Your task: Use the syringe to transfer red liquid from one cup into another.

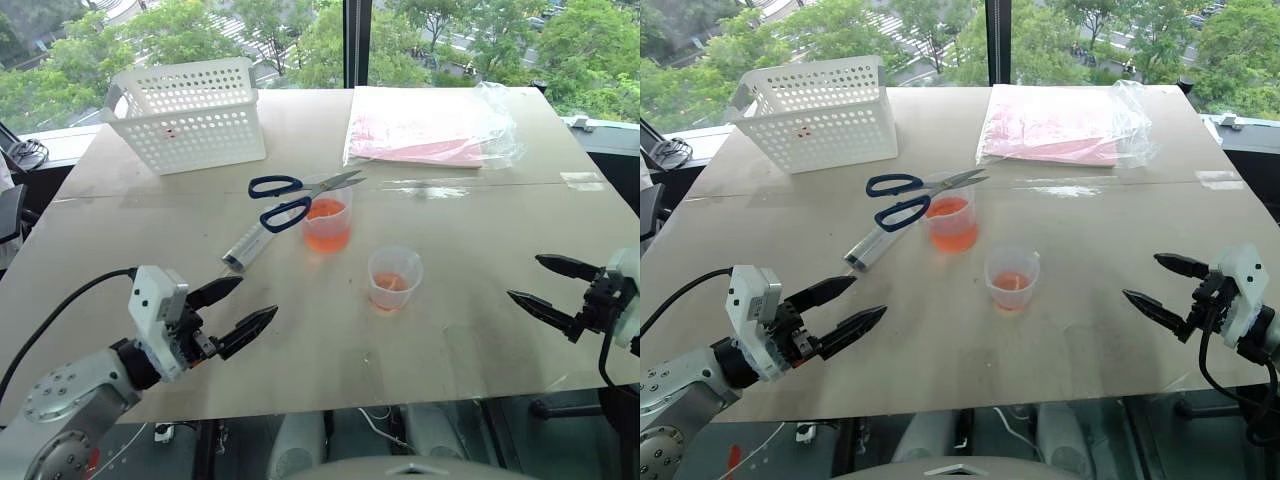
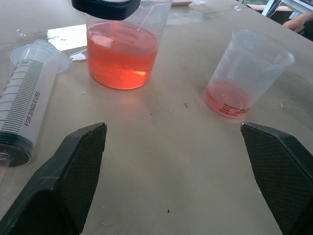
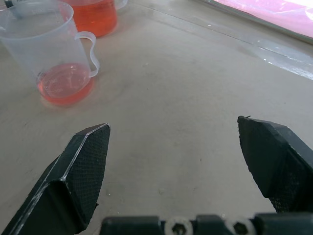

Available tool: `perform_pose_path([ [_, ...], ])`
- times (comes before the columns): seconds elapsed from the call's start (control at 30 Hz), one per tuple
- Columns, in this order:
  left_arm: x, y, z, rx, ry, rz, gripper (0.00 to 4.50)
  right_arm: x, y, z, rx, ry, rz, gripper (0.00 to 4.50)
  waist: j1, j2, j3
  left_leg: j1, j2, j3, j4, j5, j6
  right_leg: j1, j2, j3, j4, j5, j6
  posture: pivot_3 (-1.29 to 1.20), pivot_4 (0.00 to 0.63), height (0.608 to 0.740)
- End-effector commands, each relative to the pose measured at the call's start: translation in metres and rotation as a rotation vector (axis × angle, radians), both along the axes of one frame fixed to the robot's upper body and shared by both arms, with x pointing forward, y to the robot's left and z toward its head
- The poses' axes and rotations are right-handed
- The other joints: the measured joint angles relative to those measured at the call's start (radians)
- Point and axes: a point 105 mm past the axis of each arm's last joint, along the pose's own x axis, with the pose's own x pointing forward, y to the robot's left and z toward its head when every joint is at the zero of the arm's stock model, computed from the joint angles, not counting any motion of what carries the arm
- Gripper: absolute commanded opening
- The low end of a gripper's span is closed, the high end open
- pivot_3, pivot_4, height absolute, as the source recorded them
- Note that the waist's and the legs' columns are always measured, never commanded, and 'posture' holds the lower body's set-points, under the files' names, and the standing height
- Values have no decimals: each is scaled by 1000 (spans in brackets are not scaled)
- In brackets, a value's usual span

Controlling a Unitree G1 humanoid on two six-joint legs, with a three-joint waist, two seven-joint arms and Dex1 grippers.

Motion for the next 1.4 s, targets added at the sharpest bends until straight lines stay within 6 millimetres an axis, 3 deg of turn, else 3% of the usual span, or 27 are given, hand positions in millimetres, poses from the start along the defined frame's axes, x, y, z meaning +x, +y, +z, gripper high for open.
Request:
perform_pose_path([
  [0.03, -1, -1, 4, -12, -33, -1, 4467, 5, 7, 16, 17, -83, 7, 4500, -1, 0, 0, 0, 0, 0, 0, 0, 0, 0, 0, 0, 0, 0, 0, 0, 150, 740],
  [0.3, 20, 11, 20, -104, -104, 137, 4467, 29, 27, 44, 160, -184, -49, 4500, 0, 0, 0, 0, 0, -3, 0, 0, 0, 0, 0, 0, 0, 0, 0, 0, 150, 740],
  [0.43, 31, 34, 35, -152, -154, 266, 4467, 38, 37, 67, 232, -248, -7, 4500, -1, -1, 0, -1, 0, -3, 0, 0, 0, 0, 0, 0, 0, 0, 0, 0, 150, 740],
  [0.63, 47, 66, 62, -182, -221, 391, 4467, 33, 62, 99, 281, -305, 172, 4500, -2, -1, 0, -1, 0, -2, 0, 0, 1, 0, 1, -1, 0, 0, 0, 0, 150, 740],
  [0.87, 63, 72, 92, 43, -210, 347, 4467, 22, 77, 115, 232, -333, 340, 4500, 0, -4, 3, -2, 0, 1, -1, 0, 0, 0, 1, -2, -1, 1, -1, 0, 150, 740],
  [1.1, 71, 57, 131, 114, -164, 131, 4467, 19, 68, 117, 156, -320, 378, 4500, -1, -4, 4, -2, 0, 2, -3, 0, 0, -1, 0, -2, -3, 0, -1, 0, 150, 740],
  [1.23, 79, 53, 131, 288, -181, 93, 4467, 20, 61, 115, 134, -317, 364, 4500, -2, -3, 5, -2, 0, 3, -5, 0, 0, -1, 0, -2, -5, 2, -3, 0, 150, 740],
  [1.4, 89, 50, 128, 349, 4, -57, 4467, 19, 55, 110, 117, -317, 326, 4500, 1, -4, 7, -3, -1, 2, -6, 0, 0, -2, 2, -3, -5, 2, -4, 0, 150, 740],
])
